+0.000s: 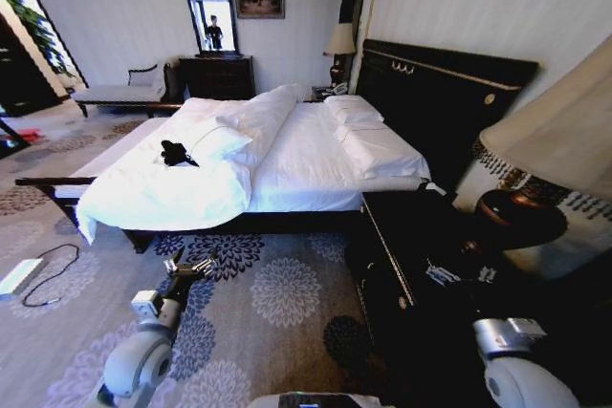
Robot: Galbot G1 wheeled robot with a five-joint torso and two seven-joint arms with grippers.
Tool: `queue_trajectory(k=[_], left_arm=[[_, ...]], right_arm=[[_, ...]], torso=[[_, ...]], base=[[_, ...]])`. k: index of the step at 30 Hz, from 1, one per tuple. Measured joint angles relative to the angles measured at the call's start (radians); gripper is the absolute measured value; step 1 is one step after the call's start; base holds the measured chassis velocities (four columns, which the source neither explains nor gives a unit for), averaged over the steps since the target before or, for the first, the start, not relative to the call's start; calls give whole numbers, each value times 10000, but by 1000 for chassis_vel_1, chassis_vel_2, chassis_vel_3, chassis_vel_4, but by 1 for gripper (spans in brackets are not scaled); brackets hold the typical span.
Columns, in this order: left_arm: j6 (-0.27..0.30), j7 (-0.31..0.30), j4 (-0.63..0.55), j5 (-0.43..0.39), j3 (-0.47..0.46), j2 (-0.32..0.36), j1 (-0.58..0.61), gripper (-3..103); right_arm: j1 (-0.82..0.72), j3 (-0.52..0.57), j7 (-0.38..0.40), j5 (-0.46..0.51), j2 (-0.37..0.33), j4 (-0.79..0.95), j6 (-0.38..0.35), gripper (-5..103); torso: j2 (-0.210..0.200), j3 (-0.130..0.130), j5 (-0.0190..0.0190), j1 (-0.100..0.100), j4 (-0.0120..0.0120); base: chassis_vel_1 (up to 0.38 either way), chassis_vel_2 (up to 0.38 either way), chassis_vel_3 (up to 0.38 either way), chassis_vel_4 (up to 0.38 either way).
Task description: Fold the clothes on the bed.
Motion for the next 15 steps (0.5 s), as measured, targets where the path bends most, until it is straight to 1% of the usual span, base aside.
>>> queue_trajectory(k=[3, 7, 15], left_arm=[[-2, -22, 104, -35, 84, 145, -129, 100], [9, -122, 118, -42, 247, 161, -289, 100], [13, -127, 135, 117, 430, 142, -279, 100]], right_arm=[[102, -65, 4, -11, 74, -53, -3, 100], [5, -29, -24, -10, 67, -30, -1, 100], [62, 92, -63, 57, 51, -13, 64, 100]], torso=[[-1, 0, 3, 0, 1], [0, 0, 3, 0, -1], [-1, 1, 2, 0, -1]], base=[[-77, 87, 91, -95], [-103, 91, 98, -92], [-116, 101, 119, -108]])
